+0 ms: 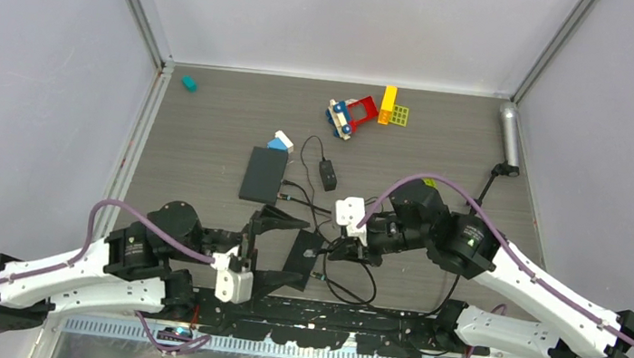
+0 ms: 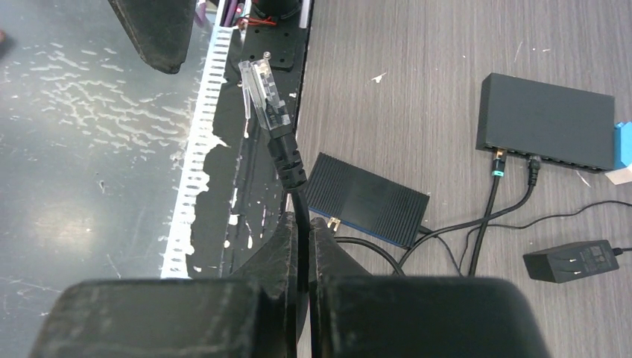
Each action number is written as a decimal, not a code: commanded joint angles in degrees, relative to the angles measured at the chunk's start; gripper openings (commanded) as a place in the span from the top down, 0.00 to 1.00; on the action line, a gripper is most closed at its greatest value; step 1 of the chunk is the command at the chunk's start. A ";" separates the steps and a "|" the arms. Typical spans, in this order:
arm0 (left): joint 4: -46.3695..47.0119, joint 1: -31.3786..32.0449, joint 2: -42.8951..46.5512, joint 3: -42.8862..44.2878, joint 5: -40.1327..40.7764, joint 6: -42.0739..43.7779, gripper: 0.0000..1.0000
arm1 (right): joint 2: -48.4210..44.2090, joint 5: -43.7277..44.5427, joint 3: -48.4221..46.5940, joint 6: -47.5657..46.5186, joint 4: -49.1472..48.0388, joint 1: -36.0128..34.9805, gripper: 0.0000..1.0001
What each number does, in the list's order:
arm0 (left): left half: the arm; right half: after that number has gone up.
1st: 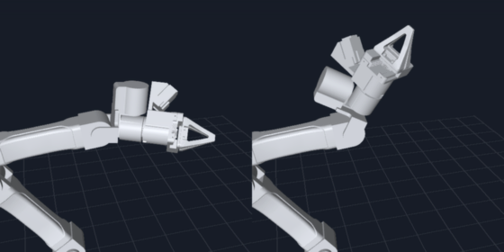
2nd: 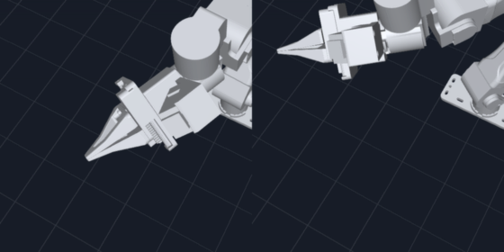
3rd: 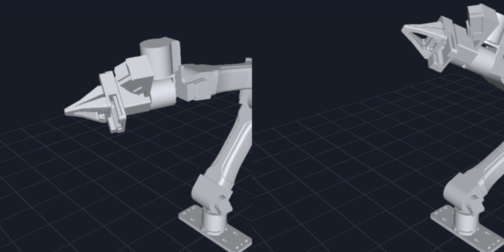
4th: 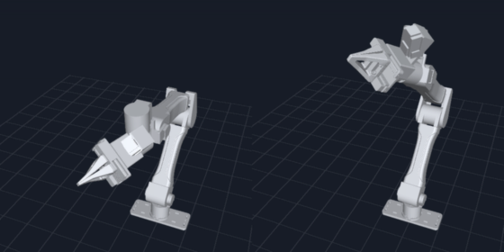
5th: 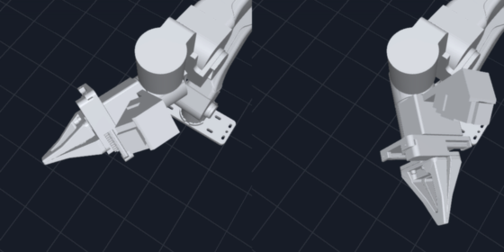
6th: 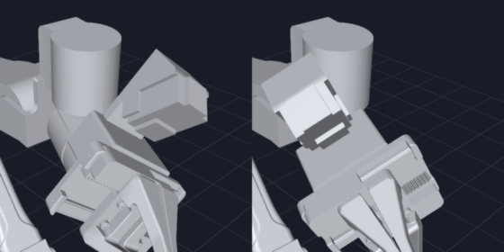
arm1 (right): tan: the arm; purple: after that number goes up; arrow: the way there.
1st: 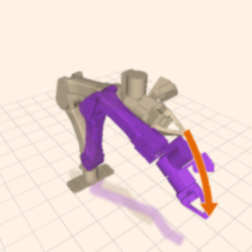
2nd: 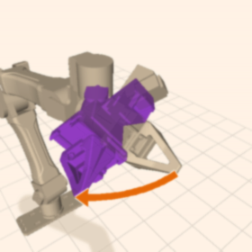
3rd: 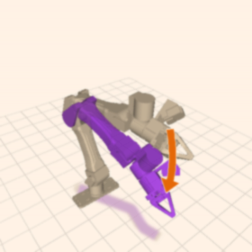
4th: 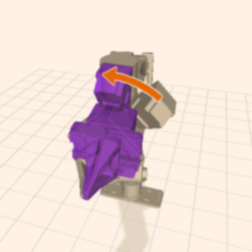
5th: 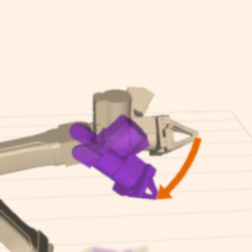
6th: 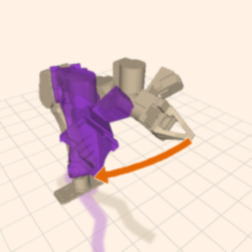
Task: Insert the plug into the switch port
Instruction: Pick up the connector from the center of the board.
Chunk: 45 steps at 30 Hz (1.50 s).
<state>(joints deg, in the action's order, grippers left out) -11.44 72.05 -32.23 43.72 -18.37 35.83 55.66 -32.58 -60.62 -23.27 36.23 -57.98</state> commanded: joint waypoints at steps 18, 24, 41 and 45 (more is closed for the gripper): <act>-8.98 0.24 -5.48 7.35 -9.43 8.57 0.42 | 1.98 -9.21 -3.10 6.91 -0.99 1.90 1.00; -7.82 0.20 -7.64 7.96 -8.04 7.61 0.45 | 1.66 -11.12 -2.46 6.35 -1.01 1.91 1.00; -6.42 0.19 -9.27 7.68 -6.35 2.72 1.00 | -1.13 -10.24 0.30 3.46 -2.47 1.96 0.82; -1.03 0.20 -8.29 4.48 -1.42 -5.99 1.00 | -6.07 -3.12 7.08 0.66 -13.20 1.90 0.54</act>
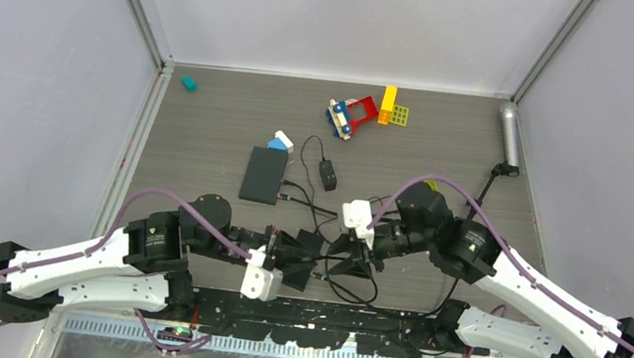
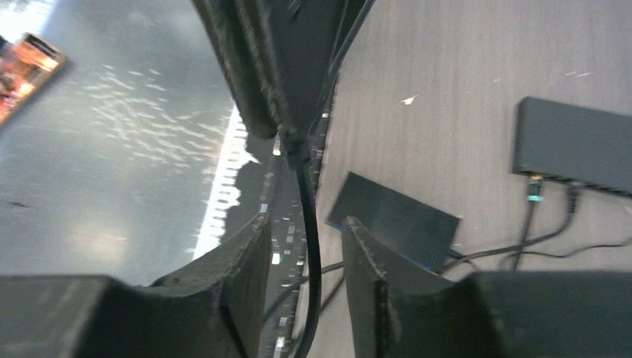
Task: Insert the plug into the switch port
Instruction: Pick up the connector from the center of the board.
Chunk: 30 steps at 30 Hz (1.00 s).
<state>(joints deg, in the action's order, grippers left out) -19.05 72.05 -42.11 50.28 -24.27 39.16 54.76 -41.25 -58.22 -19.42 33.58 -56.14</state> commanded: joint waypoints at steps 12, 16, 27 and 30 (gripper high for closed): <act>26.89 0.20 9.12 -16.88 12.60 -26.99 1.00 | -10.08 11.28 22.80 -0.10 -49.27 0.05 0.58; 28.61 0.22 10.54 -18.42 14.09 -27.79 1.00 | -10.10 10.07 25.29 1.73 -53.05 0.07 0.64; 30.10 0.20 12.07 -20.32 15.54 -28.35 1.00 | -10.76 8.20 28.79 4.03 -57.89 0.02 0.85; 30.53 0.20 12.74 -21.27 15.94 -28.30 1.00 | -10.86 7.57 29.12 4.32 -58.15 0.08 0.96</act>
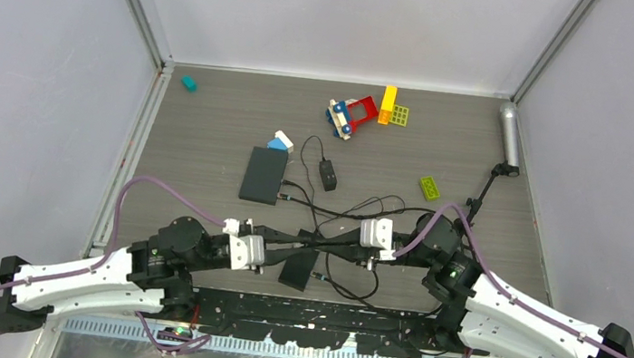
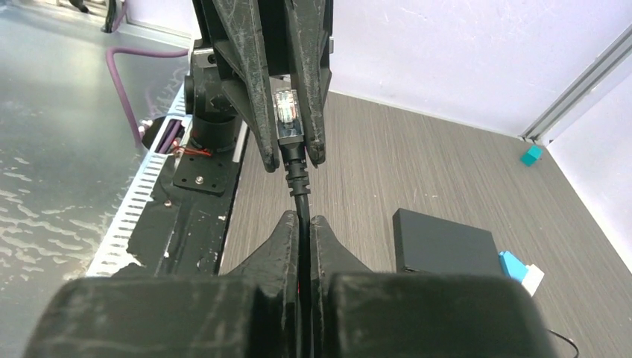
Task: Insert the plug into the switch port
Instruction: Pick up the connector from the center of the board, then insert the connector into the switch port.
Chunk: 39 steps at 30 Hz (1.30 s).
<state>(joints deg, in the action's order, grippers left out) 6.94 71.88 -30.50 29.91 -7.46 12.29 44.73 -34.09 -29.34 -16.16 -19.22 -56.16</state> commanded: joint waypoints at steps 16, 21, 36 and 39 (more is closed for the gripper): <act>-15.43 0.37 4.51 -0.05 34.68 -31.28 0.39 | 17.23 69.34 -29.02 -22.43 65.26 1.10 1.00; -19.41 0.38 5.47 -0.06 37.97 -35.41 0.41 | 28.90 80.24 -35.96 -23.95 69.88 7.60 0.99; -18.35 0.42 7.73 -5.35 39.55 -40.01 0.32 | 15.51 80.54 -42.98 -39.52 57.49 18.99 1.00; -16.18 0.37 7.84 -6.79 39.34 -40.32 0.32 | 11.46 71.79 -41.26 -37.70 61.38 19.01 0.99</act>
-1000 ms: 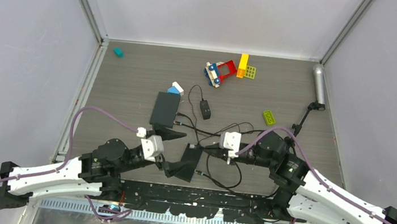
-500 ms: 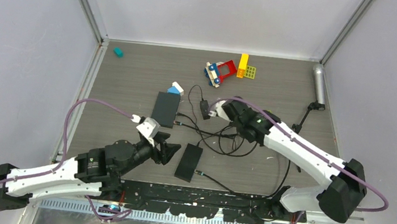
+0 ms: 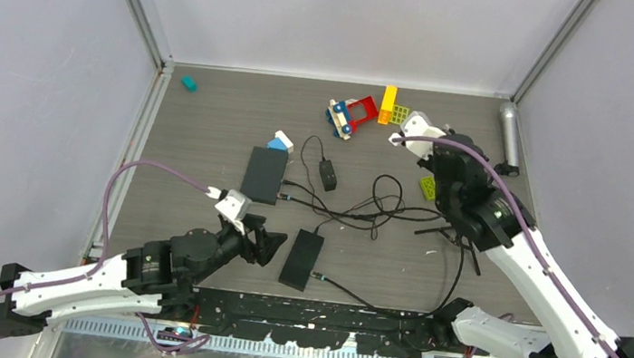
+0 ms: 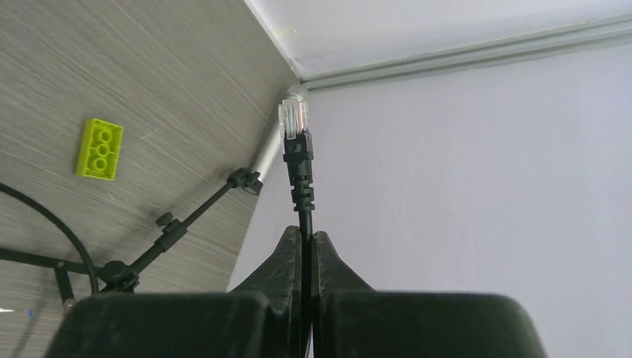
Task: Insert the plug into the switch port
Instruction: Insert the connector into the switch port.
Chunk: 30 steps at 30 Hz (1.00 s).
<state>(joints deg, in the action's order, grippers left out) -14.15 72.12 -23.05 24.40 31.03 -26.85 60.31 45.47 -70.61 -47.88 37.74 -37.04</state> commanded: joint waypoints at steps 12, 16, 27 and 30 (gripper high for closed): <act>22.28 0.13 -3.39 -7.15 -11.01 0.18 0.20 | -25.39 -64.38 16.64 -1.62 -9.27 -0.18 1.00; 34.14 0.13 -8.34 -10.47 -16.06 -0.60 0.16 | -25.57 -73.67 20.60 3.47 -16.67 -0.19 1.00; 59.34 0.15 -35.63 -7.26 -20.88 -1.95 0.13 | -28.01 -79.78 27.24 14.30 -29.02 -0.20 1.00; 65.51 0.13 -42.65 -6.50 -19.15 -2.05 0.15 | -29.45 -81.28 28.25 15.72 -29.25 -0.22 0.99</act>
<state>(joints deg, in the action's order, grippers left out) 35.66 72.12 -59.64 15.03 11.09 -28.56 33.15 -31.73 -42.89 -36.32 13.91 -37.12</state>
